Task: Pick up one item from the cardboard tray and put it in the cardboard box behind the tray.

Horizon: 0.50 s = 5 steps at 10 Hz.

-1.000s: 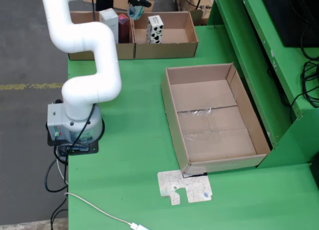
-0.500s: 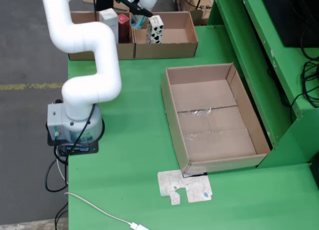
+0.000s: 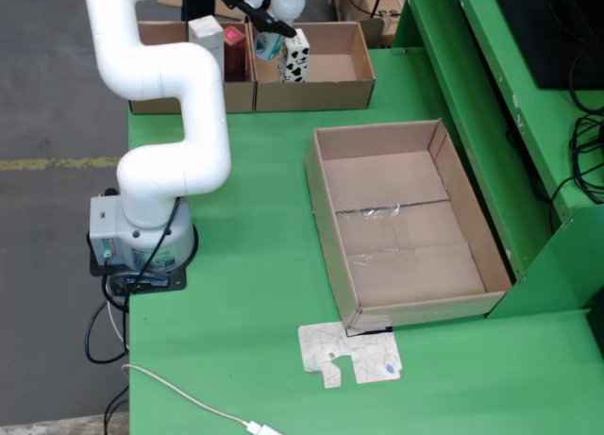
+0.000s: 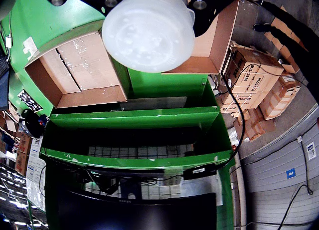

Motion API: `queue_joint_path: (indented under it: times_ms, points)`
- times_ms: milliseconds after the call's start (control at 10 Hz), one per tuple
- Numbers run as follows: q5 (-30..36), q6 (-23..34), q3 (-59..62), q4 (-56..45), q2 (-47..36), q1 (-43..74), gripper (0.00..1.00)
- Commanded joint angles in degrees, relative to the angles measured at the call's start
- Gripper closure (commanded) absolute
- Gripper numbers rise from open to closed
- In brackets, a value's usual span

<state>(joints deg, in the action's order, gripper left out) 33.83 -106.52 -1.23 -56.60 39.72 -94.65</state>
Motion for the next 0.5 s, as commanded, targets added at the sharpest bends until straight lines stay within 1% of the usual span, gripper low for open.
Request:
queue_joint_path:
  times_ms: [0, 200, 400]
  points:
    - [-0.4, 0.5, 1.2, 0.7, -1.9, 1.8, 1.0]
    - [0.1, -0.2, 1.2, 0.1, -1.6, 2.2, 1.0]
    - [0.9, 0.9, 1.2, 1.1, -0.9, 3.9, 1.0]
